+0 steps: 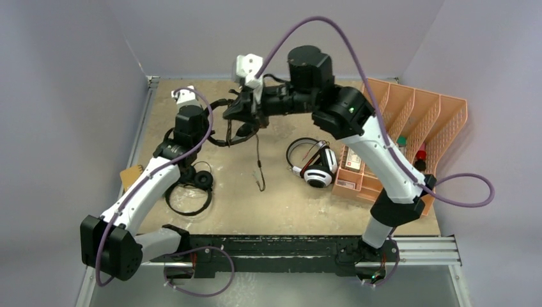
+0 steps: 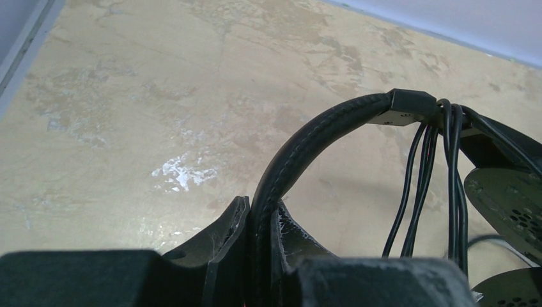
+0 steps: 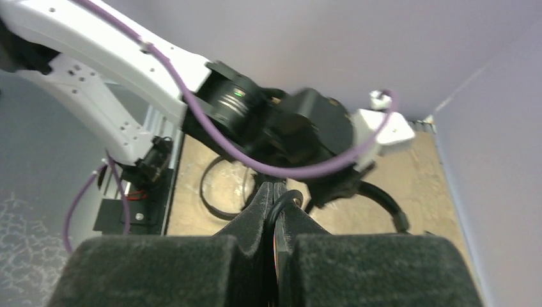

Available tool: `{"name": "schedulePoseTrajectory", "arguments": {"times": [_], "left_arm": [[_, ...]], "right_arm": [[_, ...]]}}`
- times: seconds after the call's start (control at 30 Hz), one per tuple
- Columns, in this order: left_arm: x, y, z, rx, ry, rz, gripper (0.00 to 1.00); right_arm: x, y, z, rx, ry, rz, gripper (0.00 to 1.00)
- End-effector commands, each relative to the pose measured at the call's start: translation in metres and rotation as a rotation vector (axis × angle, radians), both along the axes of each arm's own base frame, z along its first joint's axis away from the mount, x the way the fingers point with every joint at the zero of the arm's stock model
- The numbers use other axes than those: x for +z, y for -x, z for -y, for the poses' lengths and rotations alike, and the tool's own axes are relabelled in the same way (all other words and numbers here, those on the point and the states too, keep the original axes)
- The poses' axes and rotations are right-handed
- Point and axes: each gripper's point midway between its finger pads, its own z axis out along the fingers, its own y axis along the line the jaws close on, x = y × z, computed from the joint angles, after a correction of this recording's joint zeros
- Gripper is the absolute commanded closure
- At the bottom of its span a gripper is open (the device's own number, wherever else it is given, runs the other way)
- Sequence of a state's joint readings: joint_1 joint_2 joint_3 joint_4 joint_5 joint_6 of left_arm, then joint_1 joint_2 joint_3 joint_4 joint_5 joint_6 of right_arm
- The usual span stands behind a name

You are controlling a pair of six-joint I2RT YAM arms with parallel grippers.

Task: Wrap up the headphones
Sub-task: Wrap the headphones cable around the headphones.

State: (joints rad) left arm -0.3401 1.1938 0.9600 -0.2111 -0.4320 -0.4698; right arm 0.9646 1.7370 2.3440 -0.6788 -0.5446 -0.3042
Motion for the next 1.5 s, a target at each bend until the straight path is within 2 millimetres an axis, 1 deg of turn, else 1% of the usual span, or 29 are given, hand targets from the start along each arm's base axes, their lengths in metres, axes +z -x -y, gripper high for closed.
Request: {"name": "schedulePoseTrajectory", "arguments": {"times": [0.0,0.1,0.23,0.37,0.47,0.6,0.7,0.87,0.97,1.0,1.03,1.1,1.23,1.27,1.3,1.4,1.47], "left_arm": [[0.035,0.008,0.024,-0.181,-0.009,0.102,1.00],[0.043,0.019,0.035,-0.294,-0.040,0.117,1.00],[0.051,0.035,0.049,-0.429,-0.078,0.134,1.00],[0.062,0.055,0.061,-0.546,-0.105,0.177,1.00],[0.065,0.069,0.066,-0.603,-0.119,0.192,1.00],[0.068,0.082,0.077,-0.677,-0.105,0.224,1.00],[0.076,0.087,0.078,-0.687,-0.091,0.255,1.00],[0.088,0.091,0.069,-0.646,-0.101,0.283,1.00],[0.097,0.092,0.065,-0.626,-0.105,0.293,1.00],[0.101,0.091,0.062,-0.609,-0.106,0.296,1.00],[0.104,0.091,0.060,-0.593,-0.106,0.300,1.00],[0.113,0.092,0.059,-0.585,-0.090,0.314,1.00],[0.142,0.094,0.066,-0.575,0.021,0.375,1.00],[0.150,0.092,0.066,-0.548,0.068,0.393,1.00],[0.160,0.090,0.061,-0.487,0.126,0.412,1.00],[0.179,0.082,0.054,-0.370,0.274,0.433,1.00],[0.186,0.079,0.052,-0.343,0.298,0.429,1.00]], "right_arm": [[0.034,-0.014,0.036,-0.014,-0.089,0.054,1.00],[0.029,-0.036,0.046,-0.031,-0.085,0.027,1.00],[0.022,-0.061,0.052,-0.059,-0.072,0.019,1.00],[0.012,-0.091,0.057,-0.101,-0.062,0.007,1.00],[0.006,-0.114,0.062,-0.141,-0.063,-0.010,1.00],[-0.003,-0.138,0.068,-0.163,-0.065,-0.039,0.98],[-0.020,-0.155,0.071,-0.186,-0.042,-0.073,0.98],[-0.041,-0.172,0.079,-0.223,-0.040,-0.121,0.99],[-0.051,-0.179,0.087,-0.234,-0.050,-0.156,1.00],[-0.053,-0.181,0.090,-0.238,-0.053,-0.164,1.00],[-0.060,-0.185,0.092,-0.248,-0.051,-0.183,1.00],[-0.066,-0.191,0.096,-0.259,-0.063,-0.203,0.99],[-0.084,-0.195,0.094,-0.229,-0.071,-0.257,0.99],[-0.089,-0.196,0.092,-0.223,-0.076,-0.273,0.99],[-0.094,-0.197,0.090,-0.221,-0.083,-0.289,0.98],[-0.103,-0.204,0.088,-0.258,-0.139,-0.331,0.91],[-0.107,-0.202,0.087,-0.251,-0.171,-0.360,0.85]]}}
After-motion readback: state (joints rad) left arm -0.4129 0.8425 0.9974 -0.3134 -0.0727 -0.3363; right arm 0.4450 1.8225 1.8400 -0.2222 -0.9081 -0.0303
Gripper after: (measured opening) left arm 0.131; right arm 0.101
